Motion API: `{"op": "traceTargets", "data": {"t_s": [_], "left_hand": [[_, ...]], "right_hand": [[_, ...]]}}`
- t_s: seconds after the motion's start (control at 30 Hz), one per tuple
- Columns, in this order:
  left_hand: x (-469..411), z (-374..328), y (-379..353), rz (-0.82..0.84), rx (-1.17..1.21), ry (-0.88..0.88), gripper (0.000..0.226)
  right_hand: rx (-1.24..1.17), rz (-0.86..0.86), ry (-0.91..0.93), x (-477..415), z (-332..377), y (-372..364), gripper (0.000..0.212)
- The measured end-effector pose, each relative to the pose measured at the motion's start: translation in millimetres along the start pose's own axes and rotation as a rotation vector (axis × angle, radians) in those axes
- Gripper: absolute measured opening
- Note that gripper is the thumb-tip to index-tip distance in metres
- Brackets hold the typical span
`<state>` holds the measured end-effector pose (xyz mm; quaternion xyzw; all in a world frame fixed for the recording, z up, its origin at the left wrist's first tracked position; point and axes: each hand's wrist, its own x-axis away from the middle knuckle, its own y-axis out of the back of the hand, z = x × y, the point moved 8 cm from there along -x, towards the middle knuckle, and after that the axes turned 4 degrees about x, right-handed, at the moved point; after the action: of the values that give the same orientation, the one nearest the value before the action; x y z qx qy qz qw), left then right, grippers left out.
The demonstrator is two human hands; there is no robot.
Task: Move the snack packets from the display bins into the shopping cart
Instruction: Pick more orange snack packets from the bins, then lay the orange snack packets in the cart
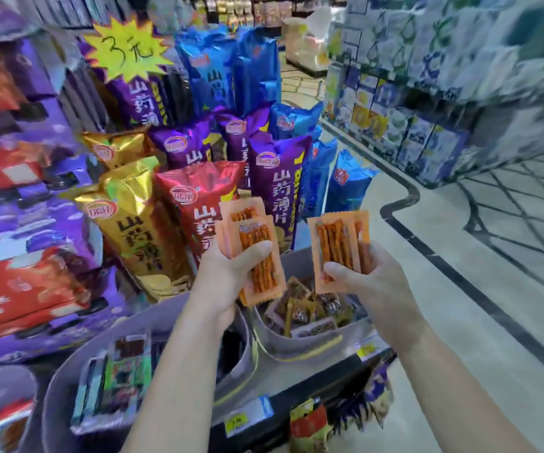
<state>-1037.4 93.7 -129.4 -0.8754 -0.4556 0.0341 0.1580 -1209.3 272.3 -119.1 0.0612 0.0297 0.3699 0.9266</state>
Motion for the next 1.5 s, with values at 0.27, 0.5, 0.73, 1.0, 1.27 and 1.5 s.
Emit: {"op": "traceTargets", "data": {"t_s": [0.27, 0.5, 0.73, 1.0, 1.27, 1.5], "left_hand": [[-42, 77, -36, -0.125, -0.228, 0.217, 0.029], [-49, 142, -34, -0.225, -0.430, 0.382, 0.031], [-53, 180, -27, -0.173, -0.710, 0.590, 0.086], [-64, 183, -36, -0.052, -1.114, 0.635, 0.096], [-56, 174, -32, -0.131, -1.352, 0.655, 0.125], [-49, 149, -44, -0.095, -1.472, 0.505, 0.097]], "right_hand": [[0.240, 0.187, -0.183, -73, -82, 25, 0.040], [0.395, 0.420, -0.355, -109, -133, 5, 0.038], [0.743, 0.666, -0.401, -129, -166, -26, 0.043], [0.986, 0.809, -0.344, -129, -184, -35, 0.058], [1.033, 0.838, -0.320, -126, -176, -24, 0.056], [1.334, 0.624, -0.155, -125, -154, -5, 0.072]]}}
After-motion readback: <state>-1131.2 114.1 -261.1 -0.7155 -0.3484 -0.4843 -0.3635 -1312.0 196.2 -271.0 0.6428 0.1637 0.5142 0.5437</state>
